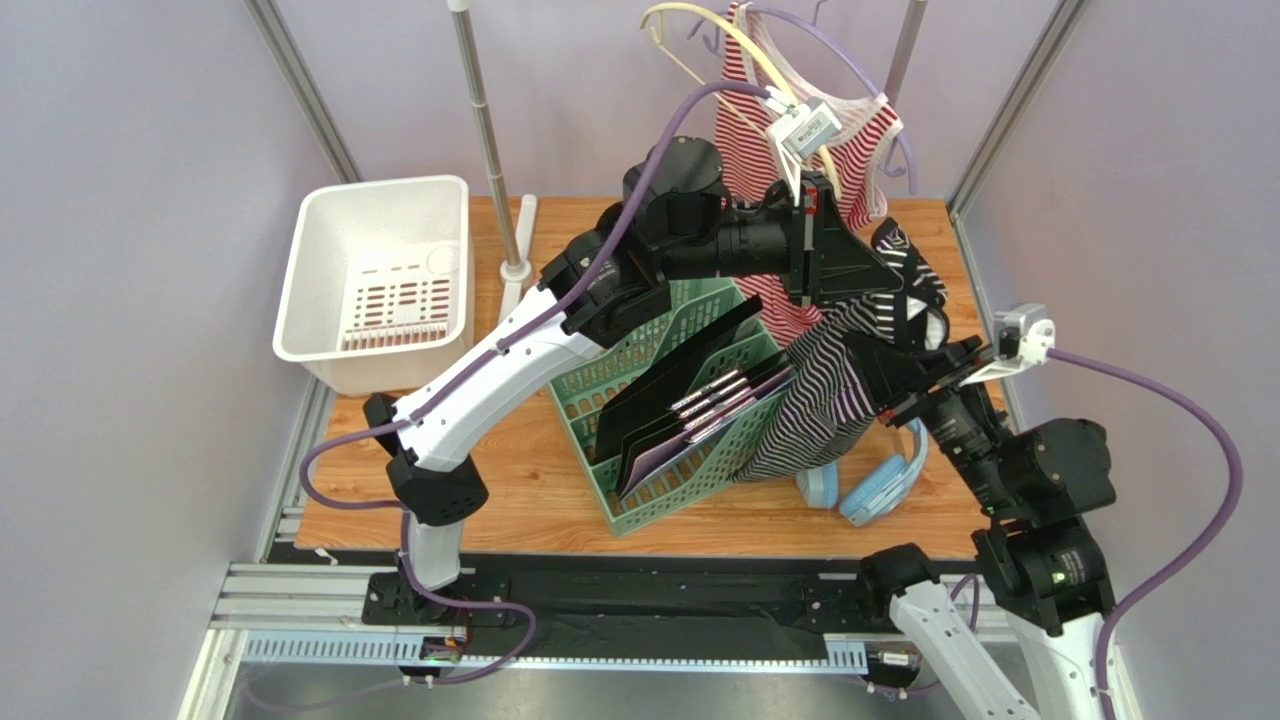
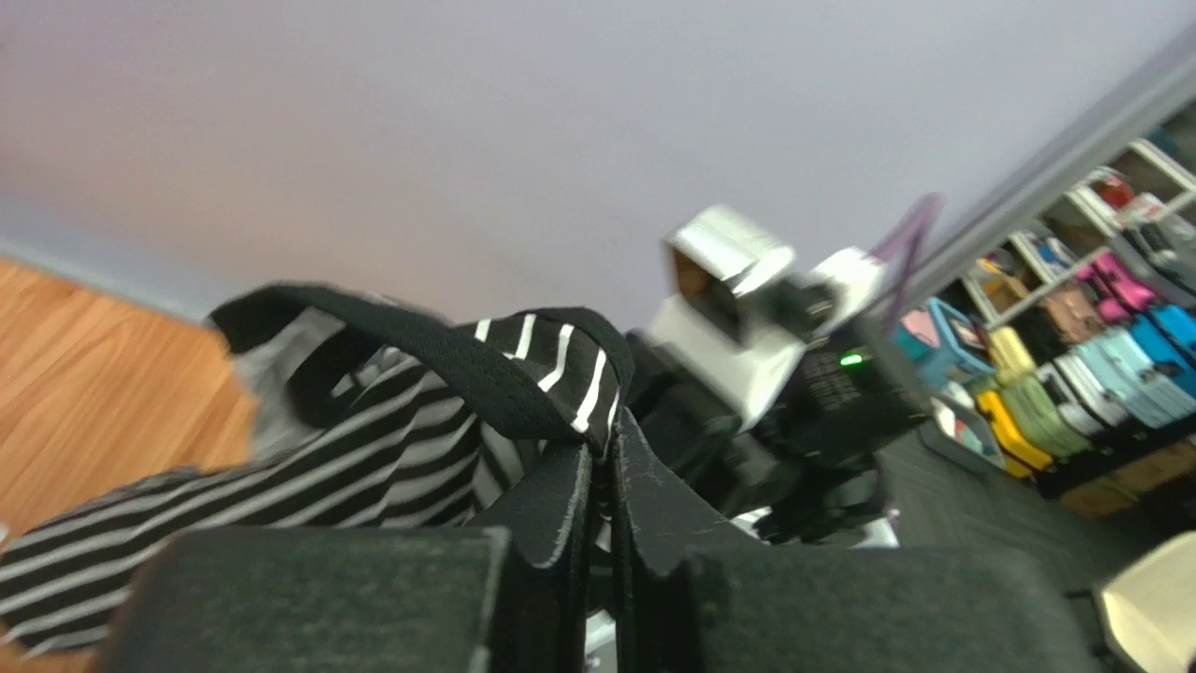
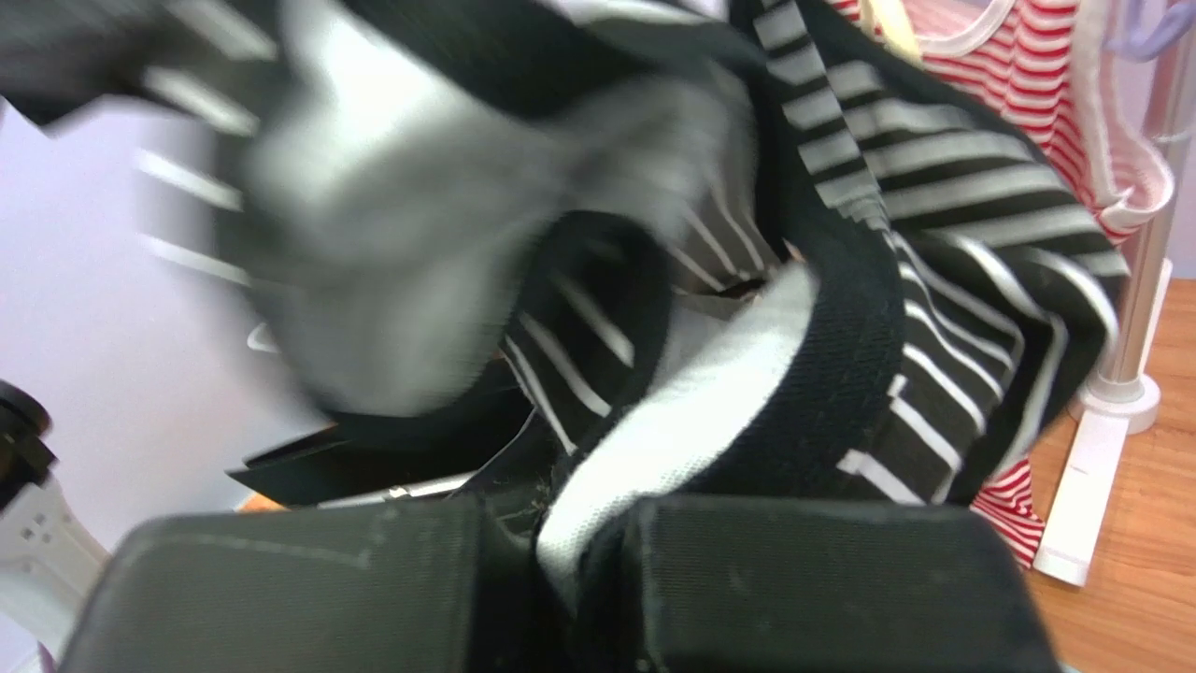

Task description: Remove the tank top from the hanger

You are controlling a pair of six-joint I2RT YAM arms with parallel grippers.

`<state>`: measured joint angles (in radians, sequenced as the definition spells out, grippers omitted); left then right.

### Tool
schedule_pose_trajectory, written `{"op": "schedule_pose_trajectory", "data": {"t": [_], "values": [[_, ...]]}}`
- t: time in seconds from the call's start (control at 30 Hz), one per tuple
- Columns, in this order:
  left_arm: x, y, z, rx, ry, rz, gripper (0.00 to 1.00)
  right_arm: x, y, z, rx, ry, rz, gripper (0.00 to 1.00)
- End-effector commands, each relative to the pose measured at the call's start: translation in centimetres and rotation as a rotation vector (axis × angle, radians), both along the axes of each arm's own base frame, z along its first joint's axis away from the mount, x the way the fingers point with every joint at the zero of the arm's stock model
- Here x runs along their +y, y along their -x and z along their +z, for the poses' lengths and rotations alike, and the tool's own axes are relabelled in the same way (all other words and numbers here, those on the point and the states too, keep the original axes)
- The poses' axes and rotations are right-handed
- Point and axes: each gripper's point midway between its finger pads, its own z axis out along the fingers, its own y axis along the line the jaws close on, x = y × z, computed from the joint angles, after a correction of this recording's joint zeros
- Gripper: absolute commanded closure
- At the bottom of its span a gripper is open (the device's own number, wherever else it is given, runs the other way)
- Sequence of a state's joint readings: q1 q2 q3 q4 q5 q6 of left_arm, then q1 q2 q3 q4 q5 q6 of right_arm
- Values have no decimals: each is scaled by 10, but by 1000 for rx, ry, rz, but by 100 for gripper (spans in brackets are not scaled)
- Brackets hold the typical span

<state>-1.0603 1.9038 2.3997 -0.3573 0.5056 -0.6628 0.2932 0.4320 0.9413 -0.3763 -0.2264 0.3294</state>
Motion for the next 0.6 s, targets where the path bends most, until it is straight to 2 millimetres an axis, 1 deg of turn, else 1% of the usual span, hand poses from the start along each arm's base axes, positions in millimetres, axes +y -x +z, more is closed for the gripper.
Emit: {"op": "schedule_pose_trajectory", "data": {"t": [0.0, 0.03, 0.07, 0.1, 0.13, 0.17, 0.2, 0.23, 0.27, 0.3, 0.33, 0.37, 0.4, 0.43, 0.47, 0.5, 0.57], "values": [[30, -17, 1, -82, -72, 182, 82, -15, 16, 60, -70, -97, -53, 100], [31, -22, -13, -95, -115, 208, 76, -17, 18, 67, -67, -110, -61, 100], [35, -25, -16, -106, -128, 233, 68, -20, 16, 67, -41, -111, -80, 100], [48, -28, -8, -124, -119, 279, 63, -21, 16, 79, -48, -116, -87, 100], [49, -31, -20, -139, -149, 294, 58, -22, 15, 82, -43, -121, -94, 100], [62, -27, -9, -159, -127, 310, 48, -22, 13, 84, -34, -122, -101, 100], [66, -25, -10, -169, -126, 312, 44, -22, 8, 87, -24, -124, -105, 100], [65, -25, -18, -191, -132, 304, 41, -23, 10, 96, -35, -129, -111, 100], [75, -16, -9, -212, -105, 288, 34, -25, 9, 100, -24, -143, -121, 100], [76, -6, -9, -234, -92, 241, 32, -25, 8, 104, -24, -148, -123, 100], [74, -4, -18, -260, -90, 218, 30, -24, 6, 111, -24, -158, -121, 100], [81, 5, -10, -287, -59, 198, 23, -21, 6, 114, -21, -171, -105, 100], [82, 14, -11, -312, -44, 157, 9, -18, 5, 117, -20, -178, -89, 100], [79, 17, -16, -354, -34, 146, 3, -15, 6, 125, -31, -186, -71, 100], [81, 26, -12, -381, -16, 131, 1, -9, 8, 128, -28, -200, -34, 100], [79, 30, -12, -404, -9, 127, 1, -7, 11, 133, -38, -211, -12, 100], [71, 38, -14, -466, -1, 111, 1, -1, 17, 141, -59, -228, 32, 100]]}}
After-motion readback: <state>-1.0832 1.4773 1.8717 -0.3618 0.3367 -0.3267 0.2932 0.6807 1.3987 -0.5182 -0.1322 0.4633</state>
